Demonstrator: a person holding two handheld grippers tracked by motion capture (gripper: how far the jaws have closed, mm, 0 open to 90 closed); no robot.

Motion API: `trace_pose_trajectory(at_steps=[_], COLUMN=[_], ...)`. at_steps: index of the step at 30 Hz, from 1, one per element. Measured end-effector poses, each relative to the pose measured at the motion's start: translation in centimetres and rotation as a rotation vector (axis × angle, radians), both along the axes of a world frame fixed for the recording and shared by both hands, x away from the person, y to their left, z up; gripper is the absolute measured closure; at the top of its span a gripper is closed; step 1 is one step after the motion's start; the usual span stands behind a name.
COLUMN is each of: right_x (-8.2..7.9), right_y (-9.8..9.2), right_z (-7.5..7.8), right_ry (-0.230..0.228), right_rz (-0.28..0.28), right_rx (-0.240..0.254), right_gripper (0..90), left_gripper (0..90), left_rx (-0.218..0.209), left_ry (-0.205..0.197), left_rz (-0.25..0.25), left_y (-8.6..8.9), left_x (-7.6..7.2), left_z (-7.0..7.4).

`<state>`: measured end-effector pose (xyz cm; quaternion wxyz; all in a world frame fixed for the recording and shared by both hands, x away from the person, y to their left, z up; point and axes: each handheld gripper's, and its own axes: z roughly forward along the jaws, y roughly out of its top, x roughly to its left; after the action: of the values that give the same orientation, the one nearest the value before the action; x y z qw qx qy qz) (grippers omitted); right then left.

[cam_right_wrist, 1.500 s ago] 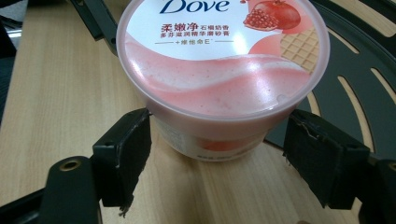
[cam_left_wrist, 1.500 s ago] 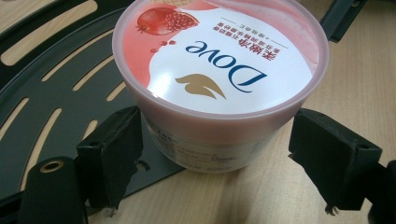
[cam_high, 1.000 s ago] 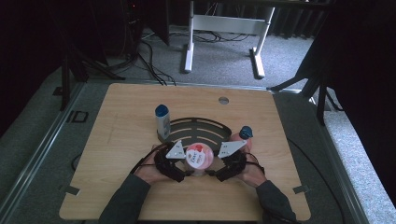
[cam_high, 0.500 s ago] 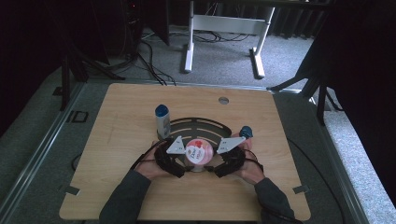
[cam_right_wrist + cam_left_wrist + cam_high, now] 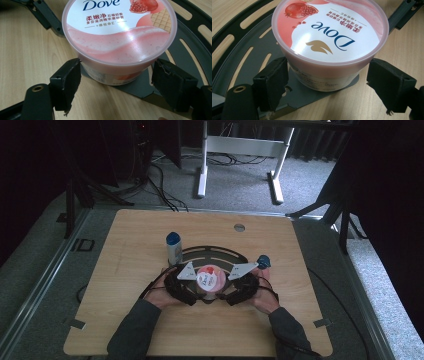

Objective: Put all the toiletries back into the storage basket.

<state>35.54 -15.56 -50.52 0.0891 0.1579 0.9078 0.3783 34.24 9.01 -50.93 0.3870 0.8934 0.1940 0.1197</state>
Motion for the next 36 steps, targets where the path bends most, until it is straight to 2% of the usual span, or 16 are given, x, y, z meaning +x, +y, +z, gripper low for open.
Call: trace_pose_trajectory(at_steps=[3,21,36], right_x=[0.3,1.3,2.5], right_y=[0.1,1.6,3.0], right_z=[0.0,-0.2,-0.6], right_ry=[0.000,-0.001,0.015], right_rz=[-0.012,-0.052,-0.081], right_rx=[0.001,-0.004,0.013], right_gripper=[23.5,23.9,25.6], left_gripper=[18.2,18.2,18.2], left_rx=[-0.013,0.002,0.007], left_ry=[0.004,0.003,0.000], left_rz=[0.014,0.068,0.144], left_y=[0.0,0.9,1.7], left_x=[0.3,1.1,1.8], left_z=[-0.1,-0.3,-0.6])
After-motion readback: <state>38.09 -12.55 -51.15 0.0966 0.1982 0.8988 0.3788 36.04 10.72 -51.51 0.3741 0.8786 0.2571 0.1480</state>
